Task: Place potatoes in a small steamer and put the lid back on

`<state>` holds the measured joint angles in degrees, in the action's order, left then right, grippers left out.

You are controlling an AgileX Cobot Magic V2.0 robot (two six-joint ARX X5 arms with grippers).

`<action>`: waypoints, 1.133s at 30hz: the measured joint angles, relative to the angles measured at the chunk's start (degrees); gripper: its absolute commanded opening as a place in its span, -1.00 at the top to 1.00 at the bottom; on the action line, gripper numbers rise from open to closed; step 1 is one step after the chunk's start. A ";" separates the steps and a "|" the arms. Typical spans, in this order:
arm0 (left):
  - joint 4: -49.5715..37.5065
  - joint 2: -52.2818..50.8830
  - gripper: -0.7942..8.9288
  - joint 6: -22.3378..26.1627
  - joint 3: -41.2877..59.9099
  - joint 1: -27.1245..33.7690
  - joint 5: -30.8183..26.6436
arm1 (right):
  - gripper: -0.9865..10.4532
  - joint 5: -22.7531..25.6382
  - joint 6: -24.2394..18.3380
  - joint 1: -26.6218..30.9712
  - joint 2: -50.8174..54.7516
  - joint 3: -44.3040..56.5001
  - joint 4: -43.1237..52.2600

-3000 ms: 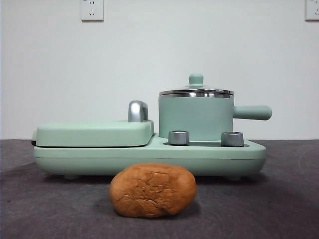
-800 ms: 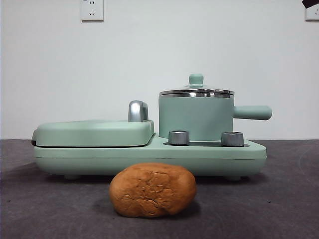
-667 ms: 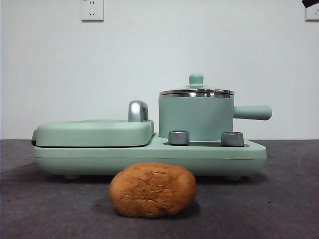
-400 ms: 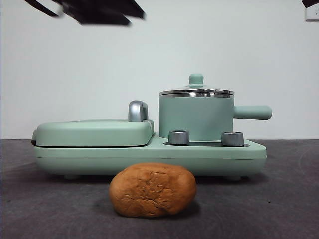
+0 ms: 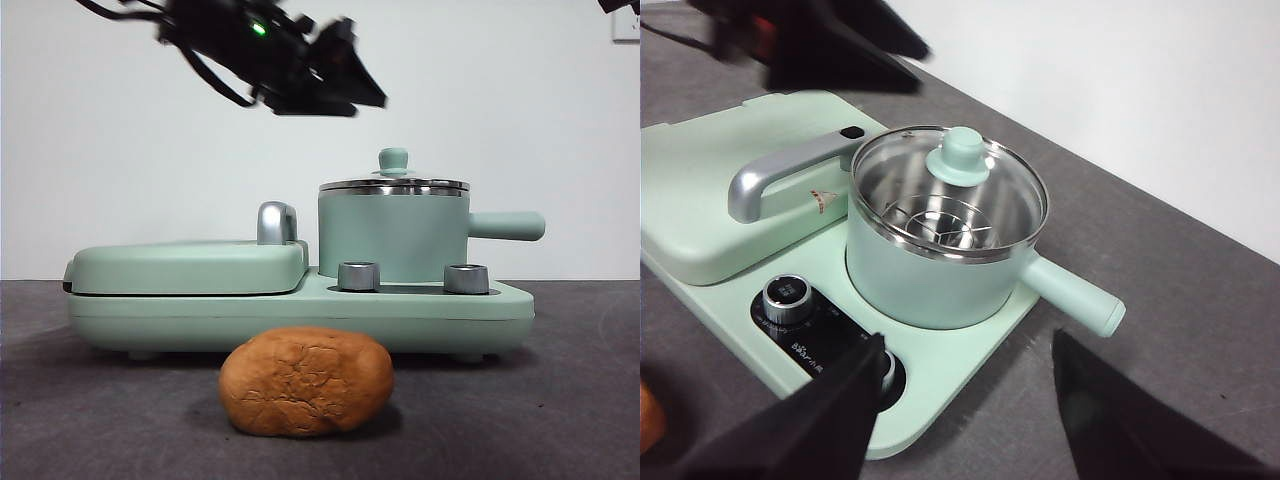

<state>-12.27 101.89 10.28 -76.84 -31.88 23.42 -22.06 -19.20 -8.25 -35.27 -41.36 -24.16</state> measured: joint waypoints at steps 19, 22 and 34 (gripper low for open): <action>-0.85 9.60 0.28 0.00 -7.45 -1.18 -0.04 | 0.36 1.36 0.13 0.00 -0.02 0.00 2.32; -0.85 9.68 0.28 0.00 -7.45 -1.18 -0.04 | 0.36 2.14 0.13 0.00 -0.02 0.00 3.08; -0.39 10.78 0.28 0.00 -7.48 -1.18 -0.04 | 0.36 2.78 0.17 0.00 -0.02 0.00 4.11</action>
<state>-12.67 112.66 10.28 -84.31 -33.06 23.38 -19.29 -19.03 -8.25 -35.29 -41.36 -20.05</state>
